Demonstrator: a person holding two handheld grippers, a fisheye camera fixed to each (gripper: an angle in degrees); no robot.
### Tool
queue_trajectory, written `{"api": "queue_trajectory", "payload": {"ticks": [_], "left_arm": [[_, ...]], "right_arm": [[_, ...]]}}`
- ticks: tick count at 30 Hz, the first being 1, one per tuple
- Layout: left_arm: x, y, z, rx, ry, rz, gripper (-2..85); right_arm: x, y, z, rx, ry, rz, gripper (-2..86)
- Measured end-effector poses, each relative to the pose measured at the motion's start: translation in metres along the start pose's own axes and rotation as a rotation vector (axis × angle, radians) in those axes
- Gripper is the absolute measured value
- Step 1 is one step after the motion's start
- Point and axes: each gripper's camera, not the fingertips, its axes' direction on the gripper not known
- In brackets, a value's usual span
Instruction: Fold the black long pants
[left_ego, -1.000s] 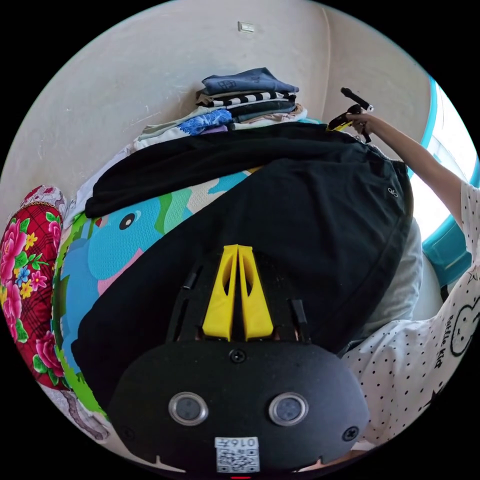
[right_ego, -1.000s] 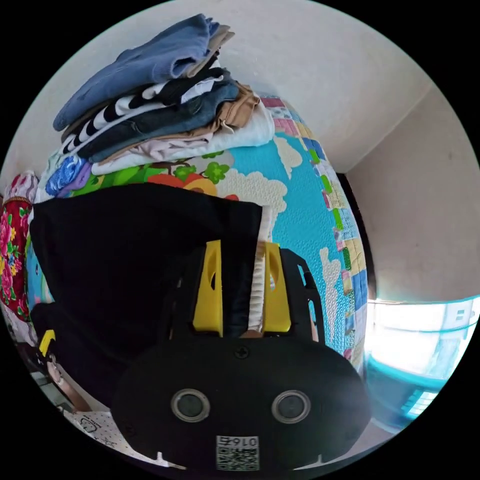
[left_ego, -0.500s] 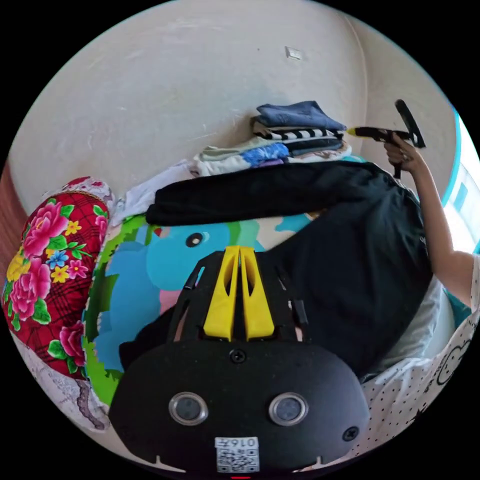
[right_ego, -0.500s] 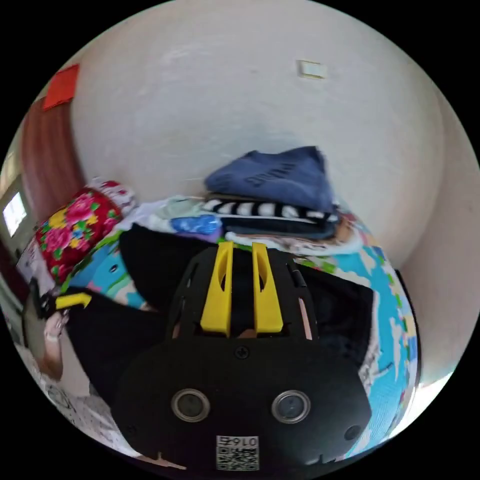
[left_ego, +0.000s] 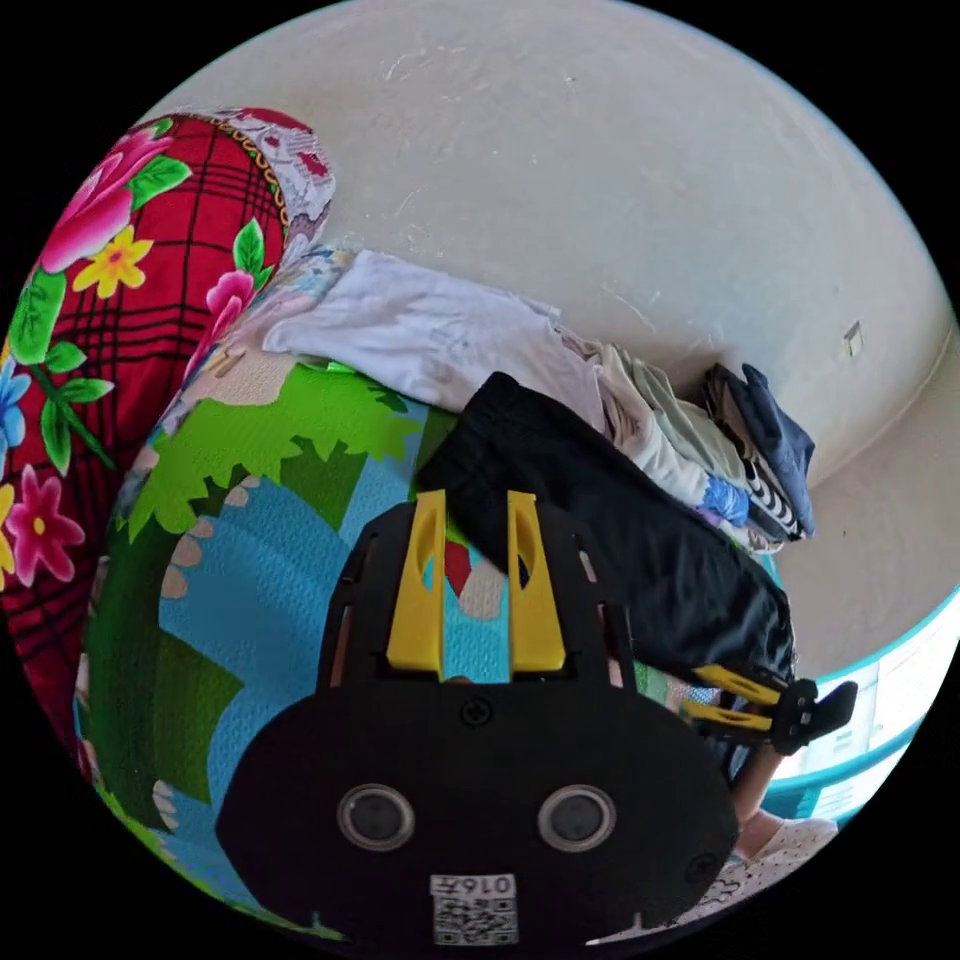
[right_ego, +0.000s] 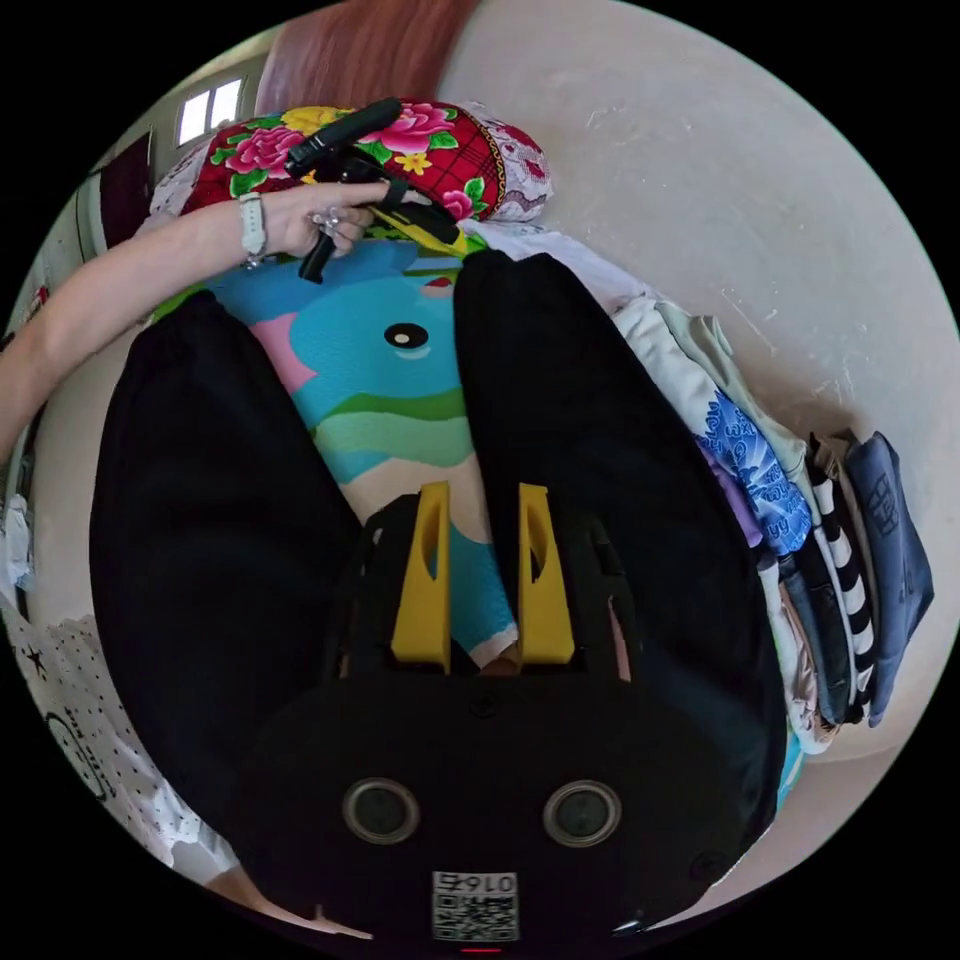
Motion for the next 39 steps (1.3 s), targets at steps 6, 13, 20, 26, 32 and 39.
{"api": "queue_trajectory", "payload": {"ticks": [6,13,20,26,32,39], "left_arm": [[-0.001,-0.015,0.031,-0.031,-0.108,0.011,6.1],[0.002,0.006,0.006,-0.034,-0.201,0.131,4.0],[-0.027,0.04,-0.024,-0.063,-0.203,0.105,4.9],[-0.022,0.033,-0.039,-0.05,-0.194,0.124,6.9],[0.061,0.002,0.001,-0.06,-0.278,0.421,6.7],[0.116,-0.03,0.082,-0.124,-0.444,0.439,1.7]], "right_arm": [[-0.008,-0.042,-0.011,-0.051,0.051,0.015,1.5],[-0.029,-0.076,-0.05,0.023,0.128,-0.069,-0.2],[-0.05,-0.104,-0.086,0.094,0.015,-0.202,-0.3],[-0.063,-0.113,-0.103,0.066,-0.052,-0.341,-0.3],[-0.03,-0.112,-0.133,0.169,-0.161,-0.252,-0.2],[-0.024,-0.107,-0.137,0.133,-0.187,-0.279,0.8]]}}
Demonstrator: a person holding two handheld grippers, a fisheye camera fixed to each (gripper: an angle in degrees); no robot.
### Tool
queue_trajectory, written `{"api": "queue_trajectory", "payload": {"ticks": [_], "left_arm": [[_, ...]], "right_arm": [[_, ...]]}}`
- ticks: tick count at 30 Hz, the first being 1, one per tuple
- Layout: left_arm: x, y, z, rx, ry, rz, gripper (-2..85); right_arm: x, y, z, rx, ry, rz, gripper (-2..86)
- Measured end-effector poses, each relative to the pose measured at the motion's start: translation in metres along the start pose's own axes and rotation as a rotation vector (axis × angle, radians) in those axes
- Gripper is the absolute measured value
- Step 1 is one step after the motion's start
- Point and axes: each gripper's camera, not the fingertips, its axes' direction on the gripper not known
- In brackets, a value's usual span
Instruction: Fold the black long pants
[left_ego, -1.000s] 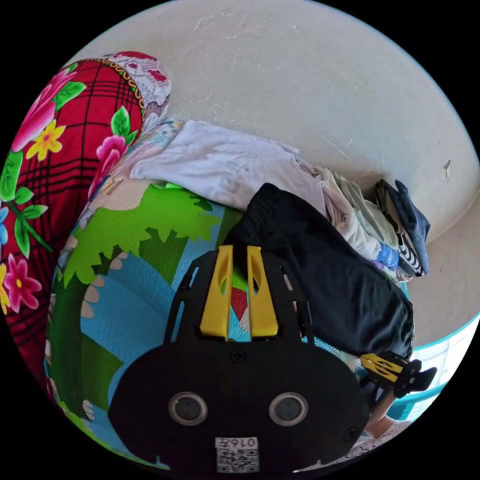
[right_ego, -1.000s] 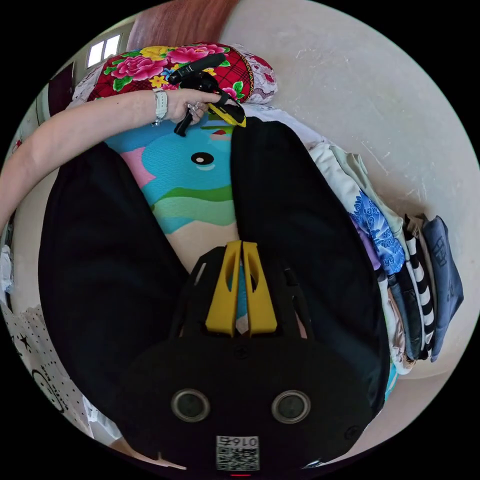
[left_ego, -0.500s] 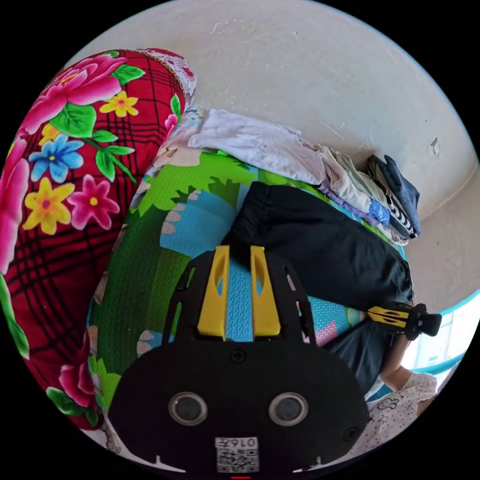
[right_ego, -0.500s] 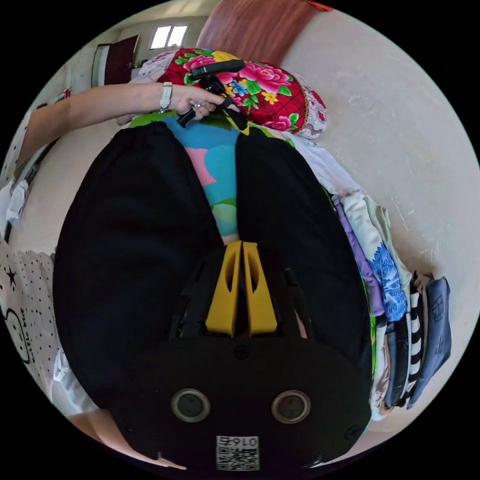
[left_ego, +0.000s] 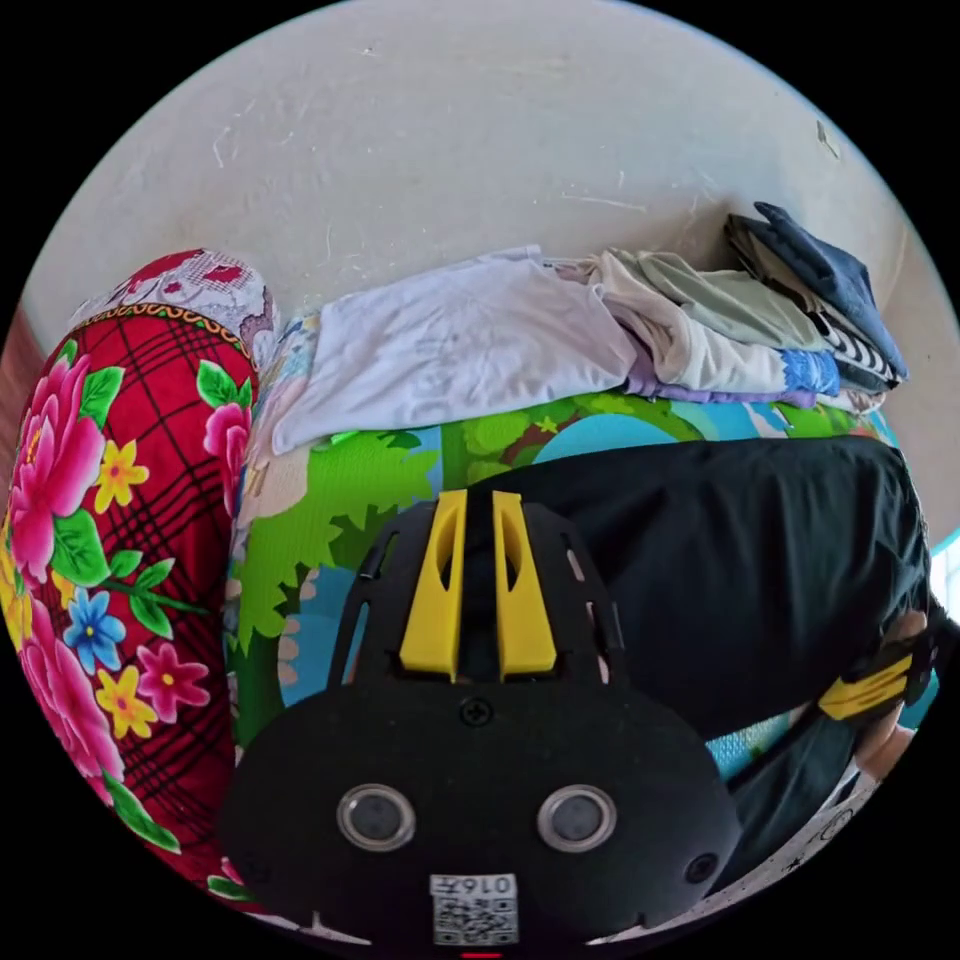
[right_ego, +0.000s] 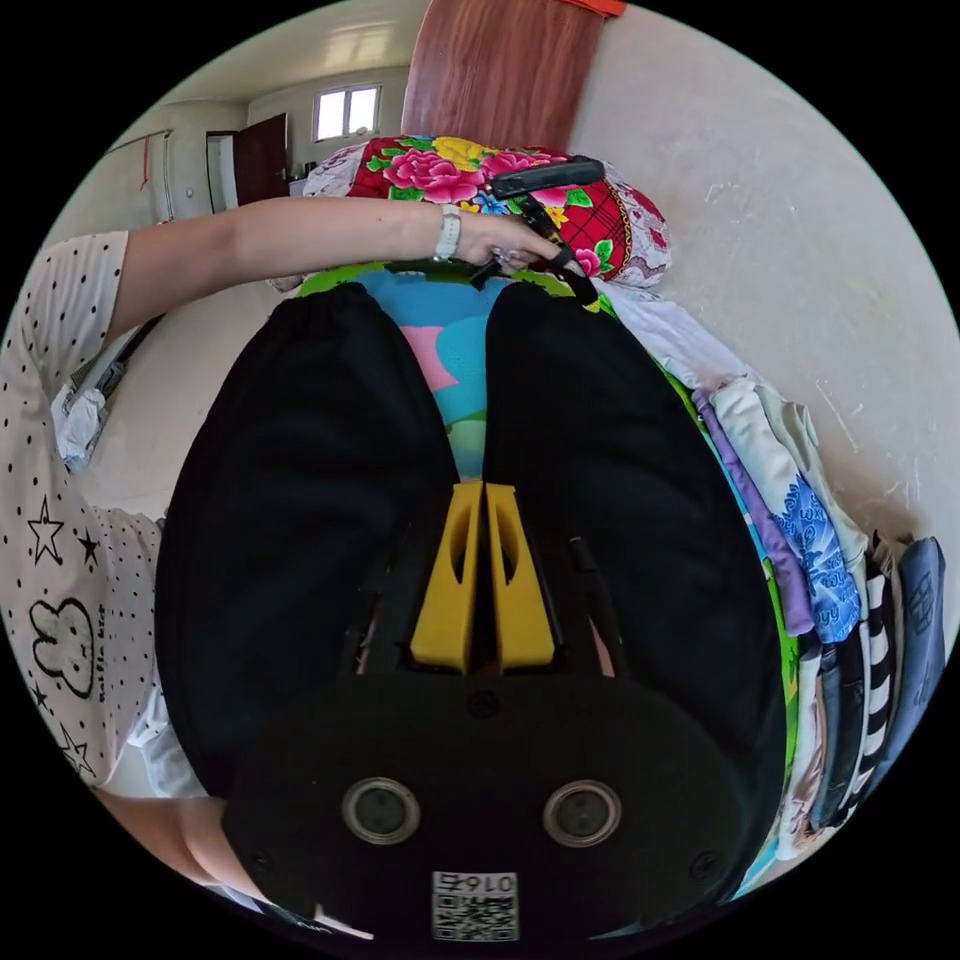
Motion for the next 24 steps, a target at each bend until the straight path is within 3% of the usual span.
{"api": "queue_trajectory", "payload": {"ticks": [6,11,13,16,20,24], "left_arm": [[0.03,-0.012,0.017,0.021,-0.189,0.088,-0.9],[0.022,-0.011,0.014,0.029,-0.138,0.043,-1.0],[0.015,-0.012,0.013,0.026,-0.1,0.008,-1.0],[0.015,-0.01,0.01,0.033,-0.097,-0.009,-1.0],[0.02,0.012,-0.025,0.187,-0.193,-0.111,-1.0],[0.032,0.062,-0.073,0.232,0.079,-0.017,-1.0]], "right_arm": [[-0.004,0.02,-0.025,0.051,-0.002,-0.036,5.2],[0.04,0.066,-0.051,-0.066,0.199,0.293,4.9],[0.05,0.083,-0.055,-0.098,0.165,0.35,4.1],[0.051,0.098,-0.046,-0.154,0.12,0.376,3.0],[0.036,0.118,-0.047,-0.17,0.156,0.332,2.1],[0.033,0.147,-0.06,-0.15,0.112,0.369,1.9]]}}
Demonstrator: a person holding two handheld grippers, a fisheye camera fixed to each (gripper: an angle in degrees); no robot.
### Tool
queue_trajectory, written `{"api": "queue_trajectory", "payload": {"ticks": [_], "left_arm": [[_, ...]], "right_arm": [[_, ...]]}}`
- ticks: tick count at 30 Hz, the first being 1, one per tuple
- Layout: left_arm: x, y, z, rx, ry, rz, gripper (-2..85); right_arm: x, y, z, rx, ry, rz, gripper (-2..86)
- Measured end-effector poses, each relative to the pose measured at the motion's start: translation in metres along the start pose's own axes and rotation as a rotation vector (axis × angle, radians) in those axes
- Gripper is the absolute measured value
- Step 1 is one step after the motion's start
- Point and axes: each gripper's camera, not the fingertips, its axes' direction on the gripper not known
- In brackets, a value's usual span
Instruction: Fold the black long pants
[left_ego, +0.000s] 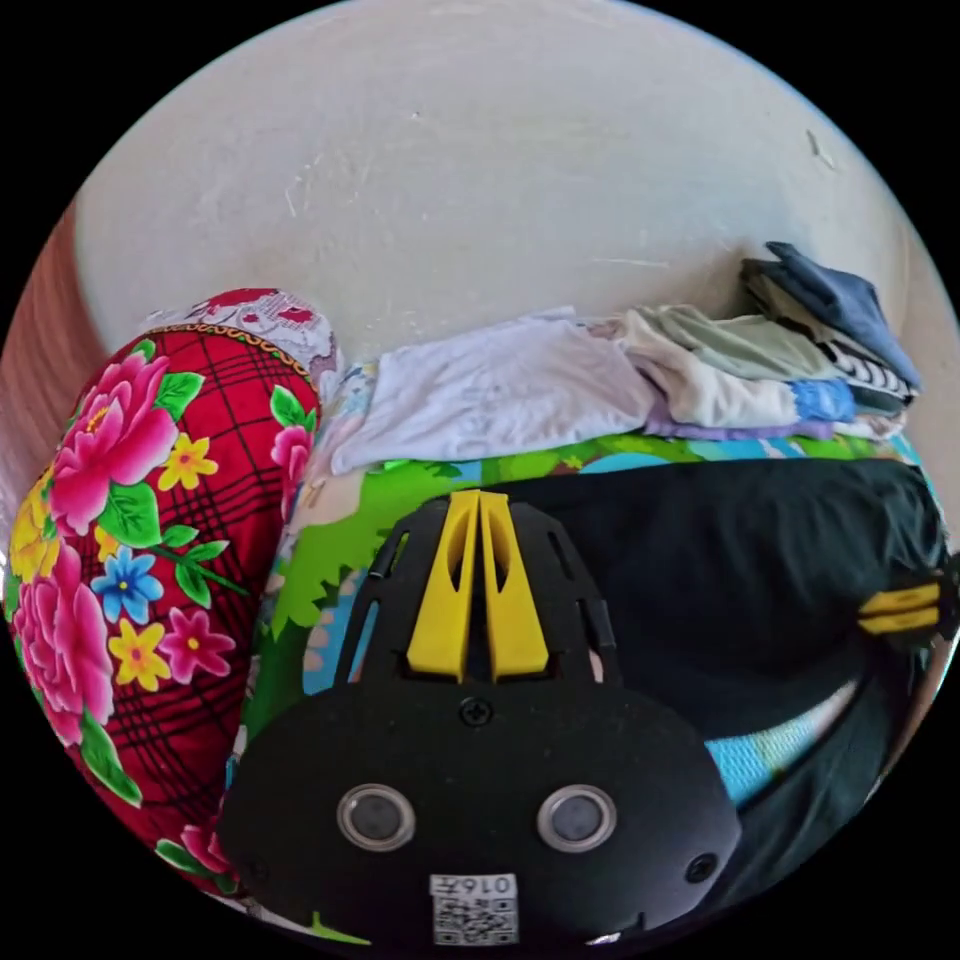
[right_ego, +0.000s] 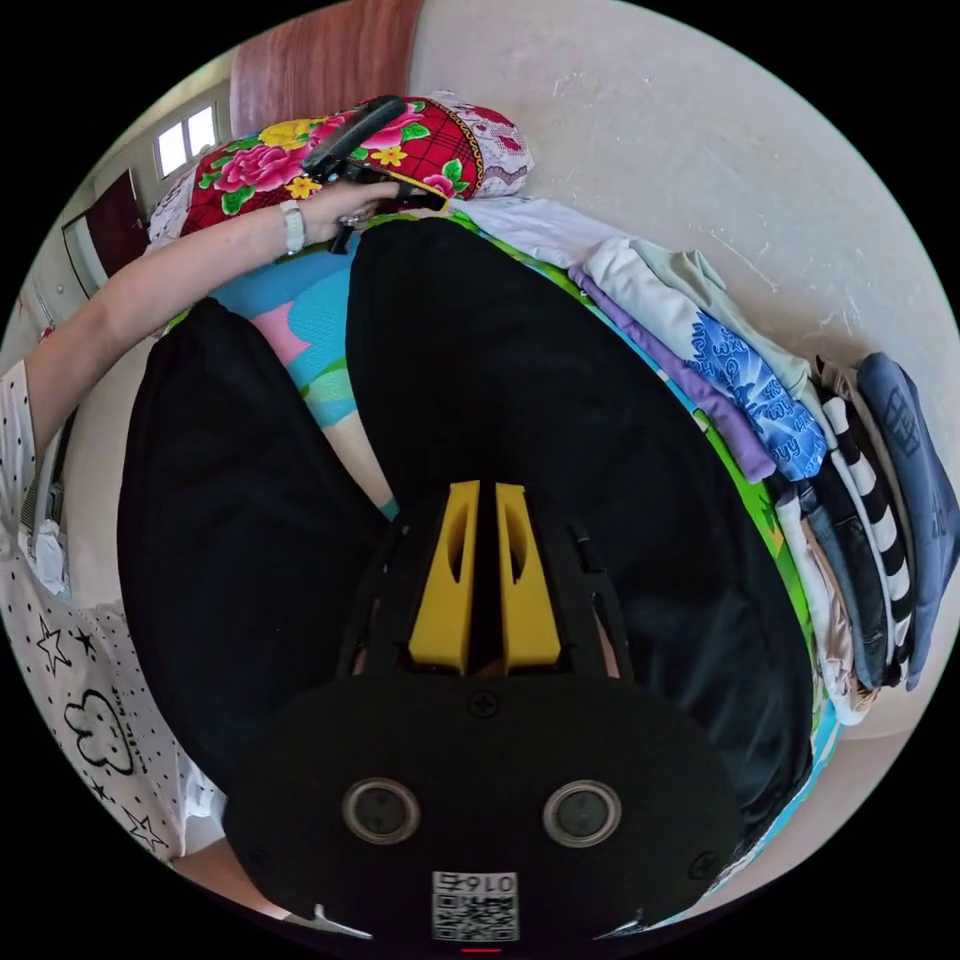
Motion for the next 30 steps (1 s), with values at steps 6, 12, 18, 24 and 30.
{"api": "queue_trajectory", "payload": {"ticks": [6,12,18,24,30], "left_arm": [[0.065,0.107,-0.065,-0.159,0.419,0.154,-1.0],[0.122,0.19,-0.13,-0.095,0.383,0.237,-1.0],[0.149,0.227,-0.145,-0.104,0.435,0.307,-0.9],[0.154,0.232,-0.14,-0.137,0.43,0.305,-0.9],[0.152,0.239,-0.142,-0.131,0.485,0.261,-1.0]], "right_arm": [[0.006,0.057,-0.038,0.103,0.05,0.183,1.8],[-0.023,0.186,-0.211,0.507,0.403,0.425,1.9],[-0.03,0.385,-0.29,0.358,0.622,0.635,6.4],[-0.029,0.615,-0.259,0.054,0.605,1.029,9.7],[-0.082,0.76,-0.251,0.379,0.468,1.245,9.5]]}}
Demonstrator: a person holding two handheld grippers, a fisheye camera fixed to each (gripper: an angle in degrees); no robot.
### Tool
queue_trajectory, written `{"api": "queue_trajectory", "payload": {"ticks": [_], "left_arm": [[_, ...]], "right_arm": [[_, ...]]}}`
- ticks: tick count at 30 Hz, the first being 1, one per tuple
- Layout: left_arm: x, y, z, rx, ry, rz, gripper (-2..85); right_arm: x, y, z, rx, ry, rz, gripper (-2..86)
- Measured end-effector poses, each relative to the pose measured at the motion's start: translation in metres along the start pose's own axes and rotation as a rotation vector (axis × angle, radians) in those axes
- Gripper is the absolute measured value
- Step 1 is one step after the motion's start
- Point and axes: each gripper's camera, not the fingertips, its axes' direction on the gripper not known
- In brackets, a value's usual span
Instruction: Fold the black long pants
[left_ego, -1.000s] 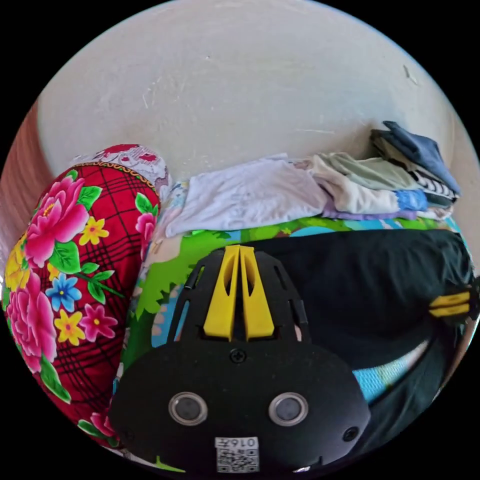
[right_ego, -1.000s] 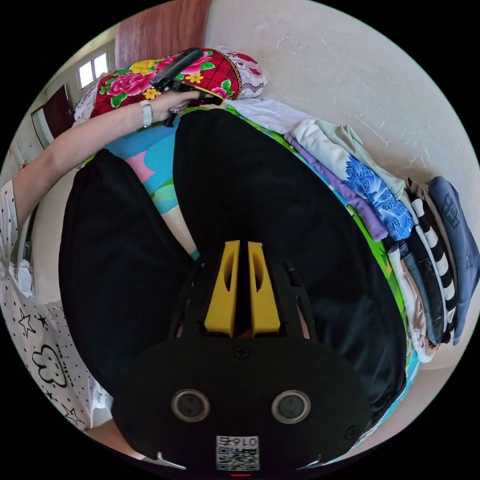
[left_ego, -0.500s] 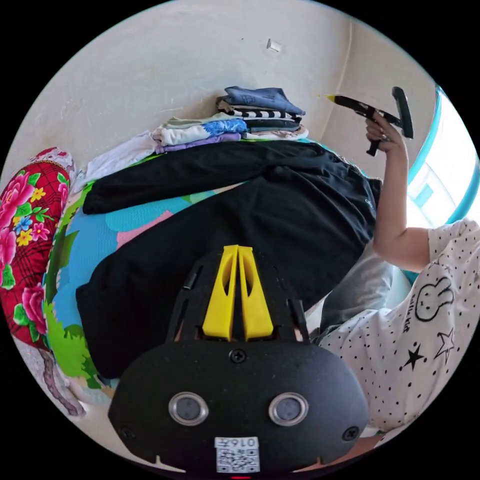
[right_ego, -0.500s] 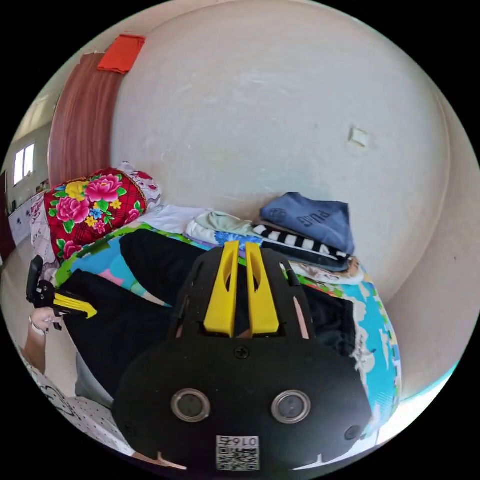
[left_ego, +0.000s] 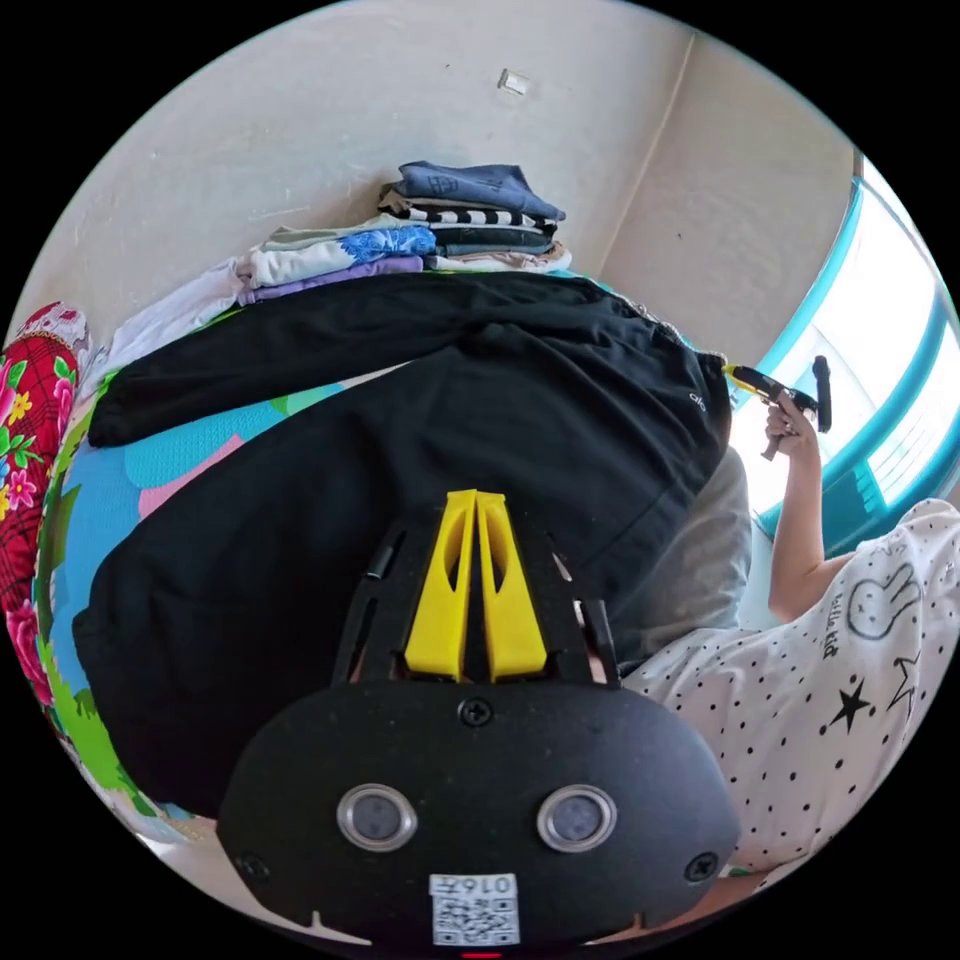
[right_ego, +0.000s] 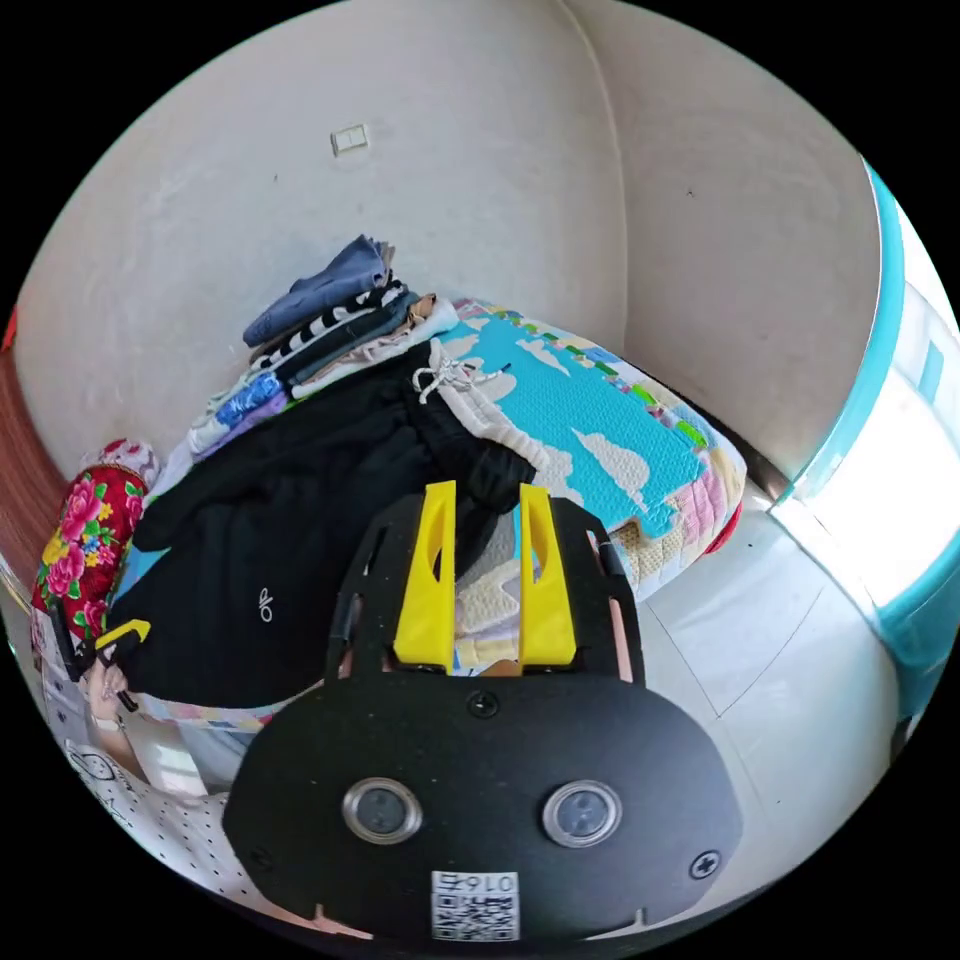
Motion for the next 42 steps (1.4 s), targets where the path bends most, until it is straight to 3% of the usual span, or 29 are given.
{"api": "queue_trajectory", "payload": {"ticks": [3,8,11,14,17,23,25,27,32,42], "left_arm": [[0.004,0.016,-0.004,0.0,-0.021,0.001,-1.0],[0.0,0.048,-0.014,0.058,0.012,-0.01,-1.0],[-0.001,0.066,-0.026,0.043,0.021,-0.021,-1.0],[-0.002,0.092,-0.048,0.019,-0.119,-0.045,-1.0],[-0.018,0.129,-0.081,0.018,-0.275,-0.17,-1.0],[-0.07,0.244,-0.164,0.141,-0.419,-0.635,-0.7],[-0.081,0.282,-0.182,0.204,-0.377,-0.735,-0.2],[-0.095,0.326,-0.193,0.287,-0.222,-0.814,2.1],[-0.111,0.378,-0.189,0.41,0.011,-0.878,5.3],[-0.12,0.399,-0.211,0.421,0.021,-0.861,-0.5]], "right_arm": [[0.029,0.018,-0.007,0.027,0.04,0.057,10.5],[0.06,0.041,0.028,-0.124,-0.132,0.028,11.9],[0.071,0.055,0.03,-0.121,-0.065,0.039,8.5],[0.083,0.065,0.007,-0.069,-0.122,0.01,5.2],[0.098,0.081,-0.021,0.017,-0.158,-0.011,4.5],[0.117,0.112,-0.001,-0.076,-0.036,-0.002,4.7],[0.116,0.116,0.003,-0.083,-0.001,-0.018,4.9],[0.115,0.118,0.005,-0.086,0.014,-0.034,5.1],[0.117,0.128,0.015,-0.088,0.039,-0.047,5.4],[0.14,0.155,0.027,-0.093,0.036,-0.083,5.8]]}}
